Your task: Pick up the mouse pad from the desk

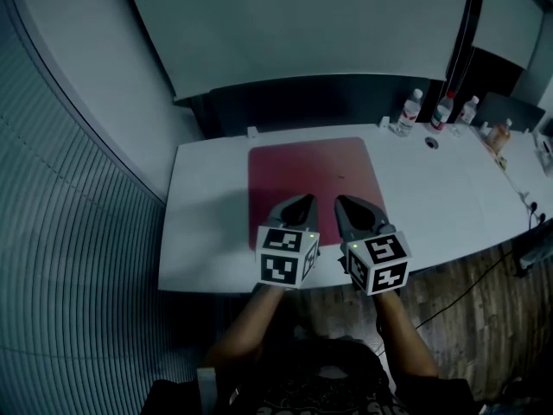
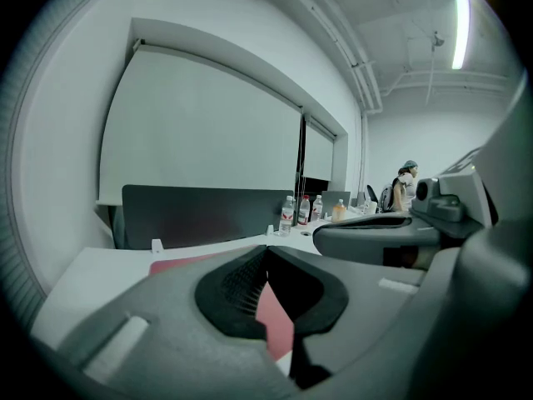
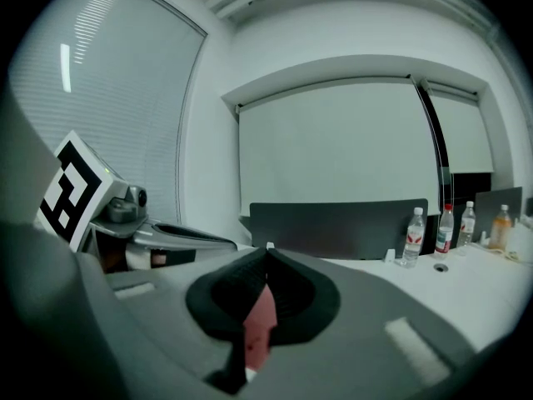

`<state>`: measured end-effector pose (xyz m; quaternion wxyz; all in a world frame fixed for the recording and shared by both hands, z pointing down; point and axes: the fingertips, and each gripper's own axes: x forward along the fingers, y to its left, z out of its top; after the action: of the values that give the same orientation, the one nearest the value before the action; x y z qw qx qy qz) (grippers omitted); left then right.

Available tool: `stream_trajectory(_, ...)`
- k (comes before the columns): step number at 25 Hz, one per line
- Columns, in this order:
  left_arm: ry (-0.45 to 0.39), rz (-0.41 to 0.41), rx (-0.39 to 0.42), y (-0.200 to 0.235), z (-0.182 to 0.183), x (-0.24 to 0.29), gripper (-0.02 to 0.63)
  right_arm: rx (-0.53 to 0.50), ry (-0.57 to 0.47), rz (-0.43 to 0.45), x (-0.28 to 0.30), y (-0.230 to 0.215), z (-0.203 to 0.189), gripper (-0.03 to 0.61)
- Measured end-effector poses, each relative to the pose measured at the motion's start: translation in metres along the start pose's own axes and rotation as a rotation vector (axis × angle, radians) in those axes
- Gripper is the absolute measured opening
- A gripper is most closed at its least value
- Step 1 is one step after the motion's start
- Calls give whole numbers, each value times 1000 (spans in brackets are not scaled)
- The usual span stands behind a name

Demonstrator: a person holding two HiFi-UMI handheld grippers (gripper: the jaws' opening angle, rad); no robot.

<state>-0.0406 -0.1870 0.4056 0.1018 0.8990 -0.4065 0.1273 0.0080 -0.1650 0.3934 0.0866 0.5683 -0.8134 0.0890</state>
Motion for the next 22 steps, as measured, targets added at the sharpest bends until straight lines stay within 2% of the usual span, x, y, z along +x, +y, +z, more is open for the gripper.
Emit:
stream_trajectory(12, -5, -6, -6, 25, 3, 7, 6, 7, -6, -30, 19, -3, 5, 2)
stream_trajectory(22, 21, 46, -16, 47, -1, 39, 6, 14, 7, 11, 53, -25, 0, 2)
